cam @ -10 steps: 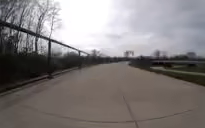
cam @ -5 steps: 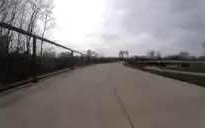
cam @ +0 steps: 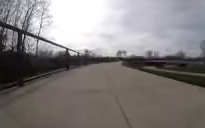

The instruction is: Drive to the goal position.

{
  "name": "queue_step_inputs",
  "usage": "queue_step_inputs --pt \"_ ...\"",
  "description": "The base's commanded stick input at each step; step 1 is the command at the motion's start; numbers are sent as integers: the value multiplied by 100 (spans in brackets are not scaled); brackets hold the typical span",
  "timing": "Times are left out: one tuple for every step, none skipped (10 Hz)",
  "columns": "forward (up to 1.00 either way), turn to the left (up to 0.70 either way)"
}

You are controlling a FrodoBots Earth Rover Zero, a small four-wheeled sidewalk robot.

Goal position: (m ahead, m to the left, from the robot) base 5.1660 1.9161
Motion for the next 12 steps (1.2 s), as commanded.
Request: queue_step_inputs --pt "100 0" --pt "100 0" --pt "100 0" --pt "100 0" --pt "100 0" --pt "100 0" --pt "100 0" --pt "100 0" --pt "100 0" --pt "100 0" --pt "100 0" --pt "100 0"
